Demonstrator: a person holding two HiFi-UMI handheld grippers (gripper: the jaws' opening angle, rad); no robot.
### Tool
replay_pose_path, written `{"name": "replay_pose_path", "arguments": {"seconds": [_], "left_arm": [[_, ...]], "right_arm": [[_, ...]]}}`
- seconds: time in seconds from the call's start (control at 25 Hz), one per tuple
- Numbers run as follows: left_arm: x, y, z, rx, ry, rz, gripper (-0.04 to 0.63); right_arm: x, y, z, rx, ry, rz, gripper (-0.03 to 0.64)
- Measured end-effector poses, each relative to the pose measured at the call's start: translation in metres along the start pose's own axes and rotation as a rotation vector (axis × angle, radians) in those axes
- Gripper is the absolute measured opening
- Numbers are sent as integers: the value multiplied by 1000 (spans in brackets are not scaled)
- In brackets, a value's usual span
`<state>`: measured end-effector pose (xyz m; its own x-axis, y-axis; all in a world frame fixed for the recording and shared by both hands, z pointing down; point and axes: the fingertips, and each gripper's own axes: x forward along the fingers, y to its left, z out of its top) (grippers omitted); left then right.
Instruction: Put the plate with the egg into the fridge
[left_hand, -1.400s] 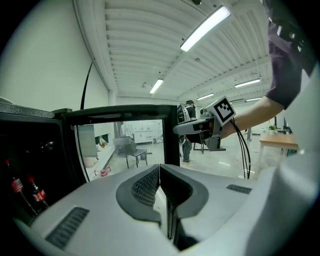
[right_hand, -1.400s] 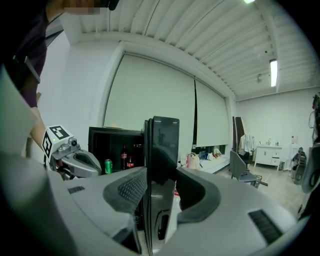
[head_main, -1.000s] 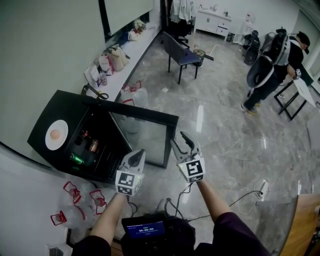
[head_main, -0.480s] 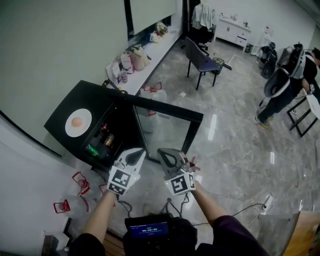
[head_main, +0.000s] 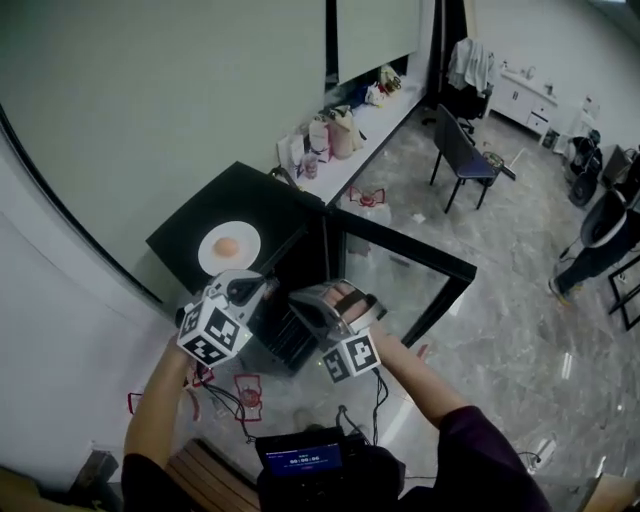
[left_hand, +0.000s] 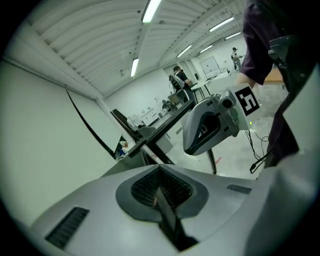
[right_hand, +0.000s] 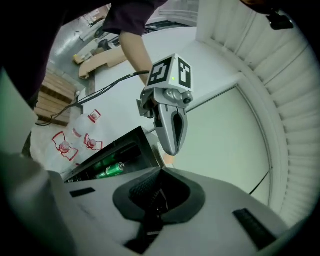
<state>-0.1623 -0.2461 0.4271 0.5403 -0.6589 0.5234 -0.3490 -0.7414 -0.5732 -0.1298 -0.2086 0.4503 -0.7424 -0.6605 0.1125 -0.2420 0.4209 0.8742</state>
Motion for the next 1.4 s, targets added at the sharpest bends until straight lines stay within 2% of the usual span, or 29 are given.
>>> {"name": "replay_pose_path", "arguments": {"seconds": [0.08, 0.24, 0.36, 0.56, 0.64, 0.72, 0.88, 1.04, 1.24, 1.4], "left_arm": [[-5, 30, -30, -16, 58, 3, 12], [-12, 96, -86, -96, 173, -50, 15], [-7, 129, -116, -206, 253, -118, 107], [14, 149, -150, -332, 408, -276, 126], [19, 149, -155, -399, 416, -333, 126], [22, 149, -154, -431, 407, -372, 127], [30, 140, -146, -430, 403, -432, 126], [32, 133, -136, -377, 402, -424, 126], [33, 131, -132, -398, 388, -414, 126], [35, 121, -121, -378, 379, -426, 127]], "right_arm": [[27, -5, 6, -60, 1, 32, 9], [66, -29, 18, -195, 8, 58, 11], [80, -36, 22, -239, 3, 81, 11], [95, -22, 21, -278, -7, 175, 12], [98, -17, 22, -286, -15, 202, 12], [100, -15, 20, -307, -20, 212, 12], [105, -14, 13, -354, -16, 201, 21], [103, -11, 8, -361, -17, 208, 28], [90, -10, 12, -375, -28, 208, 30], [91, 0, 0, -395, 21, 236, 62]]}}
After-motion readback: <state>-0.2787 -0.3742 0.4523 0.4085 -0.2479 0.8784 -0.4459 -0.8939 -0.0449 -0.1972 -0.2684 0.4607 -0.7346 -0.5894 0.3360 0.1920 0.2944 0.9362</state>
